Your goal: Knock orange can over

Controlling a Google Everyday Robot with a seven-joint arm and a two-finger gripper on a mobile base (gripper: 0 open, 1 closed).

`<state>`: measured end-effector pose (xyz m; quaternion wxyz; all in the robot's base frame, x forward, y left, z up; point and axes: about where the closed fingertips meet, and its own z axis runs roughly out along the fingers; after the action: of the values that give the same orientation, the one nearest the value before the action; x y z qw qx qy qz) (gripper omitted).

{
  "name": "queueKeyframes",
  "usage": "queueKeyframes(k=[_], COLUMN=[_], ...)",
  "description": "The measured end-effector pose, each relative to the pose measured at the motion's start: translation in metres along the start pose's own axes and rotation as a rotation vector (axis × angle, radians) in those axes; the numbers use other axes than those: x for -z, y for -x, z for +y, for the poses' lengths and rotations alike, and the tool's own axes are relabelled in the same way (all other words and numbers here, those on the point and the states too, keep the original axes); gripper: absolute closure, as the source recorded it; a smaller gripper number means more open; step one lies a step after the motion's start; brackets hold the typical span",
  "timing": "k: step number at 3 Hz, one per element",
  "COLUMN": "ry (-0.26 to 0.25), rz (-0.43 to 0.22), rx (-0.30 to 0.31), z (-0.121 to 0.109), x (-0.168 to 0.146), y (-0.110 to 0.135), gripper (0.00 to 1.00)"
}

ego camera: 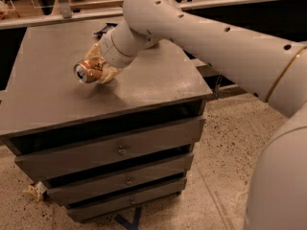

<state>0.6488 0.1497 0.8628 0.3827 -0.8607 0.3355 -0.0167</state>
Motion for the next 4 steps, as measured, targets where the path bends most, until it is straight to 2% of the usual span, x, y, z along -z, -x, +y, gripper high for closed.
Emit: queueKeyframes(k=[1,4], ry=[0.006,0.006], rz=[-0.007,-0.007], rx=[-0.012,-0.014], z=[0.0009,-0.0039], x=[-0.0008,0.0044], y=[-0.0014,0.0], gripper=[0.0,0.0])
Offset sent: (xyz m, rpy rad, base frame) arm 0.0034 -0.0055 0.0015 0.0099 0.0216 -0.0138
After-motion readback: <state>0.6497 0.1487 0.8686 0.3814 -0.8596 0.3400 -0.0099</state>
